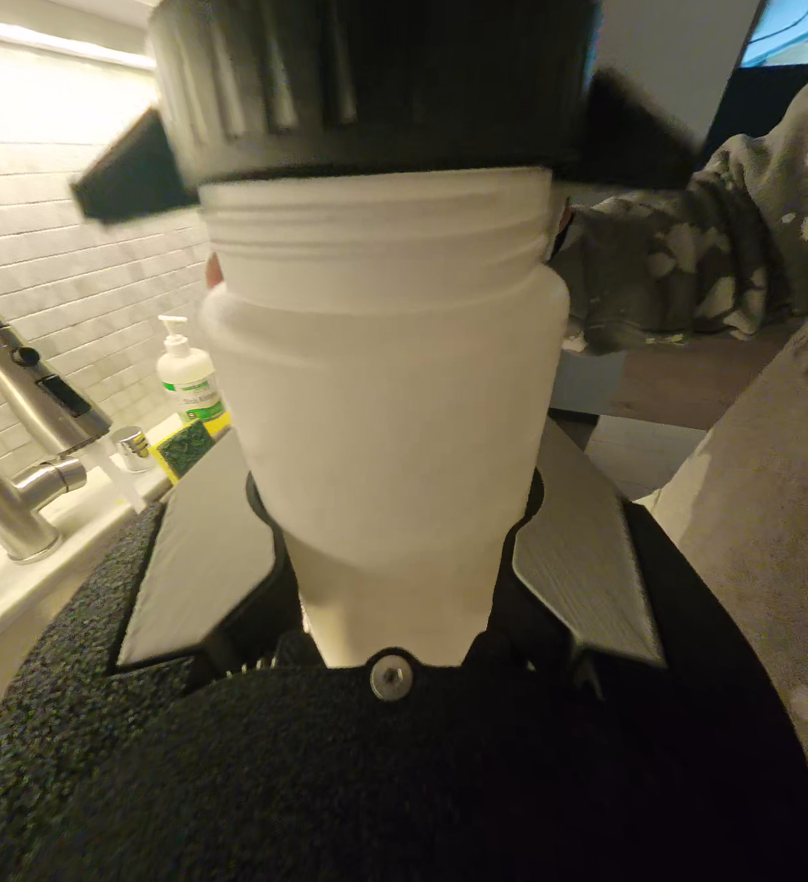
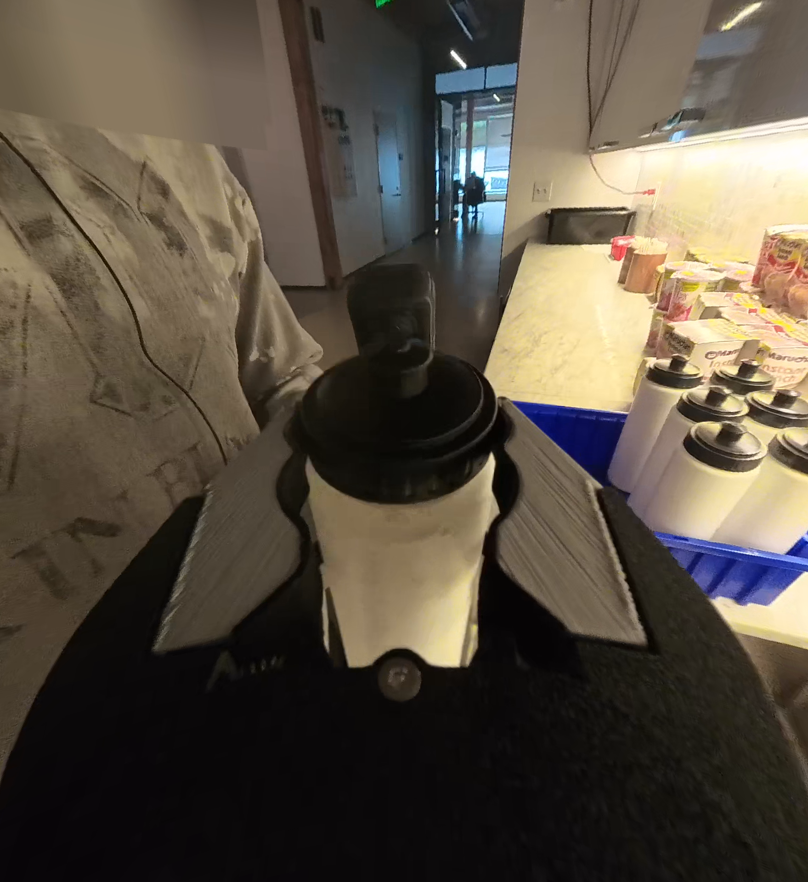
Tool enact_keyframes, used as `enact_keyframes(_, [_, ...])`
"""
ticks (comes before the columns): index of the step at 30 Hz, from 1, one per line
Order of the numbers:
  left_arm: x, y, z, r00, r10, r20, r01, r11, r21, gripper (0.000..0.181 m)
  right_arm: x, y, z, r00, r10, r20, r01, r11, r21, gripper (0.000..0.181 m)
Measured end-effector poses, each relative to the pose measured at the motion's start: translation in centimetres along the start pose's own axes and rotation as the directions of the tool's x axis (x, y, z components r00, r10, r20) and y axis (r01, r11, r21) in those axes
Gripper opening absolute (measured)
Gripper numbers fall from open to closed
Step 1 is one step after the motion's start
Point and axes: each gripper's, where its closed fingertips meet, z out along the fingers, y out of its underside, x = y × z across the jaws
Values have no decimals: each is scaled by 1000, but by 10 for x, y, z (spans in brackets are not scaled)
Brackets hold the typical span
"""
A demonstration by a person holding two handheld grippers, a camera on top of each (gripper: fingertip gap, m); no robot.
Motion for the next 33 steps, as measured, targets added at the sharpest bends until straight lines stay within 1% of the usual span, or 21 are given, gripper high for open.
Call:
enact_keyframes(3, [1, -1, 4, 1000, 0, -13, 0, 1000, -12, 102, 0, -3, -3, 1000, -2, -17, 3, 999, 43, 78])
enact_keyframes(9, [2, -5, 9, 1000, -2, -18, 2, 1000, -15, 102, 1, -3, -10, 998, -19, -60, 19, 1000, 0, 77])
enact_keyframes(12, [-3, -7, 11, 999, 1, 37, -1, 1000, -6, 102, 5, -5, -10, 986, -29, -162, 28, 1000, -12, 77])
enact_keyframes(14, [-12, -7, 11, 994, 18, 111, -17, 1000, -9, 102, 12, -4, -12, 960, -43, -278, 34, 999, -36, 77])
enact_keyframes(16, [-23, -4, 11, 980, 34, 196, -31, 999, -22, 101, 21, 0, -15, 911, -43, -409, 19, 998, -62, 77])
enact_keyframes(18, [-35, 0, 11, 958, 53, 282, -43, 998, -41, 102, 31, 4, -19, 845, -32, -533, -2, 998, -64, 78])
enact_keyframes(20, [-46, 6, 10, 933, 63, 356, -42, 997, -65, 102, 41, 9, -24, 752, 9, -659, -51, 998, -44, 77])
enact_keyframes(21, [-52, 10, 10, 918, 65, 390, -37, 996, -79, 102, 46, 13, -26, 693, 33, -721, -80, 996, -31, 78])
enact_keyframes(23, [-61, 17, 9, 893, 74, 445, -31, 994, -102, 102, 53, 19, -29, 596, 42, -802, -102, 994, -24, 78])
enact_keyframes(24, [-64, 19, 9, 884, 74, 461, -27, 994, -108, 102, 55, 21, -30, 566, 48, -823, -110, 994, -18, 78])
enact_keyframes(25, [-65, 21, 10, 884, 66, 462, -20, 994, -104, 103, 56, 22, -30, 554, 53, -831, -114, 993, -13, 78])
enact_keyframes(26, [-64, 22, 10, 890, 51, 454, -9, 995, -95, 103, 57, 25, -31, 565, 35, -824, -112, 993, -34, 79])
enact_keyframes(27, [-63, 21, 11, 895, 35, 445, 3, 997, -83, 103, 55, 27, -28, 611, 18, -791, -113, 992, -64, 90])
enact_keyframes(28, [-61, 18, 11, 902, 24, 431, 8, 997, -73, 102, 52, 25, -25, 668, 27, -744, -110, 992, -63, 105])
enact_keyframes(29, [-58, 16, 12, 910, 17, 415, 11, 998, -65, 102, 47, 20, -23, 731, 38, -681, -104, 993, -56, 109])
enact_keyframes(31, [-54, 11, 12, 924, 9, 383, 11, 999, -51, 103, 36, 9, -21, 859, 17, -511, -69, 994, -82, 109])
enact_keyframes(33, [-49, 6, 14, 941, -2, 339, 17, 999, -42, 103, 30, 0, -24, 929, -49, -367, 0, 991, -133, 107])
